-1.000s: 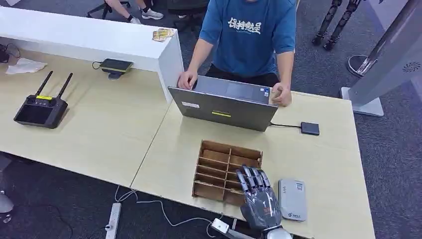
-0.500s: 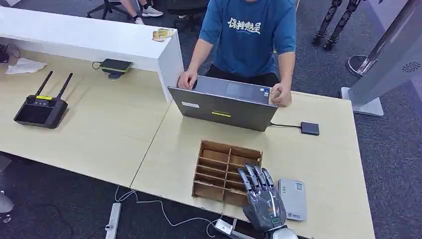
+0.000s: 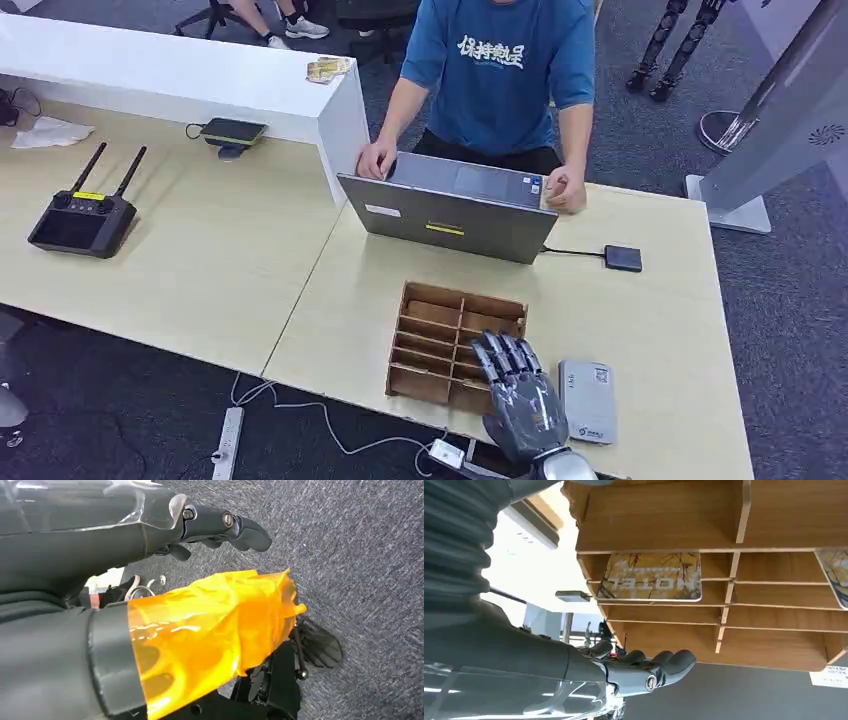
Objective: Pass the card to the sensor for recognition and then transmit it.
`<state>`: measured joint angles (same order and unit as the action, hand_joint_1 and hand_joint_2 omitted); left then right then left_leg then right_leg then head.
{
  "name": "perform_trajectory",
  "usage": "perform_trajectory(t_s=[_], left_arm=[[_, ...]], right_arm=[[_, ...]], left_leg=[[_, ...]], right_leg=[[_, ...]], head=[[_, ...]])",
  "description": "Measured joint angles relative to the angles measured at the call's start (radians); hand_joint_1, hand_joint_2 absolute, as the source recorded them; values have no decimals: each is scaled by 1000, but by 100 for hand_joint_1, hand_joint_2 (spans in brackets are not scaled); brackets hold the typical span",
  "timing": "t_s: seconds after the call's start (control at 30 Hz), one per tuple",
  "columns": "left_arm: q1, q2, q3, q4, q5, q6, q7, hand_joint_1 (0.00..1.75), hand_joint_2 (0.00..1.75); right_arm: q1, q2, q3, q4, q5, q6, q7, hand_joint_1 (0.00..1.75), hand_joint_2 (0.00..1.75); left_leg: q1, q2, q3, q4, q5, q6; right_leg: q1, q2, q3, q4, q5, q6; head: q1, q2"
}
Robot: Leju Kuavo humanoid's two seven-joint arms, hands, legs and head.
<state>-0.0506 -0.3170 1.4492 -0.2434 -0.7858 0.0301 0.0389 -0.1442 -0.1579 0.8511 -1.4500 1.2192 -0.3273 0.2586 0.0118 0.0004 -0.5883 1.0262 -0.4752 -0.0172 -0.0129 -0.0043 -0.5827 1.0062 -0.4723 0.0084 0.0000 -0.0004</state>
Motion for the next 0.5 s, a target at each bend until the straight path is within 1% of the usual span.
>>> perform_trajectory(t_s=[0.33, 0.5], left_arm=[[0, 0, 0, 0, -1, 0, 0, 0, 0], [0, 0, 0, 0, 5, 3, 0, 0, 0]], right_arm=[[3, 1, 2, 3, -4, -24, 3, 0, 175], [22, 1, 2, -8, 12, -45, 19, 0, 175]], left_leg=[[0, 0, 0, 0, 0, 0], [0, 0, 0, 0, 0, 0]], right_leg=[[0, 0, 0, 0, 0, 0], [0, 0, 0, 0, 0, 0]], head=[[0, 0], [0, 0]])
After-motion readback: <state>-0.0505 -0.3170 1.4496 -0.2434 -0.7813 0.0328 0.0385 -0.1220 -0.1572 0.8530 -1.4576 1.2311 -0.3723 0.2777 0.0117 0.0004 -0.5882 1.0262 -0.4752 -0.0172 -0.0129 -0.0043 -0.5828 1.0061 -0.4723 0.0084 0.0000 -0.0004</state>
